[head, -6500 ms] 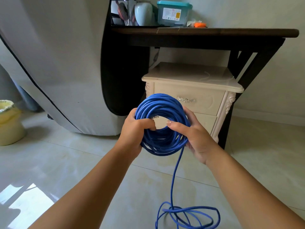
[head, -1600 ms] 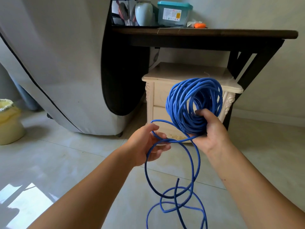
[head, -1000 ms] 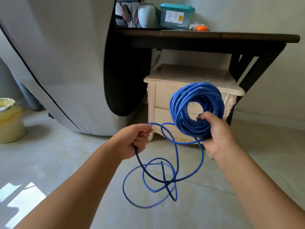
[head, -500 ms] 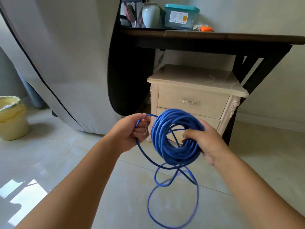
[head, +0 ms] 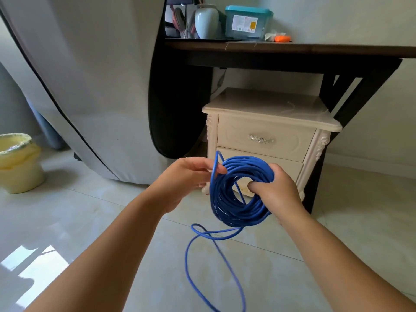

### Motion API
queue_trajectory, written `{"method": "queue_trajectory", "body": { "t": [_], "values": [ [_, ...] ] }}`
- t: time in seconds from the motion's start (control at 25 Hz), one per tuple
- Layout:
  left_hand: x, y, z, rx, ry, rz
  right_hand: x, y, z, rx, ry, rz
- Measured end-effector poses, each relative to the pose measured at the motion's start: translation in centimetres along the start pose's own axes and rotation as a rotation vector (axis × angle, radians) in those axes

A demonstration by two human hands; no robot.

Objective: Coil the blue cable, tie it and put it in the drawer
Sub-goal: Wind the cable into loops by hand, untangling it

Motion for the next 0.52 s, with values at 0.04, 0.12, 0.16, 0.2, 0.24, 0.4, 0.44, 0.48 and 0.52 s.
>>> {"method": "queue_trajectory", "body": {
  "t": [0.04, 0.12, 0.16, 0.2, 0.24, 0.4, 0.44, 0.48, 0.52],
  "values": [
    [0.2, 0.0, -0.1, 0.047, 0.029, 0.019, 0.1, -0.2, -0.1, -0.009, -0.012, 0.009],
    [0.6, 0.1, -0.2, 0.115, 0.055, 0.06, 0.2, -0.6, -0.2, -0.029, -0.012, 0.01],
    [0.8, 0.1, -0.3, 0.136, 0.075, 0.06, 0.2, -0.9, -0.4, -0.043, -0.003, 0.002],
    [0.8, 0.0, -0.2, 0.148, 0.116, 0.04, 0.2, -1.2, -0.5, -0.063, 0.009, -0.01],
    [0.9, 0.0, -0.3, 0.145, 0.164, 0.001, 0.2, -1.5, -0.6, -0.087, 0.021, -0.03],
    [0.9, 0.0, -0.8, 0.108, 0.319, -0.094, 0.2, -2.0, -1.0, -0.187, 0.035, -0.142],
    [0.8, 0.1, -1.0, 0.1, 0.327, -0.102, 0.2, -2.0, -1.1, -0.206, 0.042, -0.16],
    [0.7, 0.2, -1.1, 0.08, 0.309, -0.114, 0.2, -2.0, -1.1, -0.225, 0.048, -0.174],
    [0.5, 0.2, -1.3, 0.056, 0.282, -0.121, 0.2, -2.0, -1.2, -0.244, 0.049, -0.185]
  ]
}}
Point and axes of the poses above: each hand's wrist, its own y-axis towards the middle knuckle, its own x-axis out of the palm, z = x × y, the point moved 2 cm from there along y, towards the middle knuckle, and after that the axes turned 8 degrees about z, right-handed, at the moved point
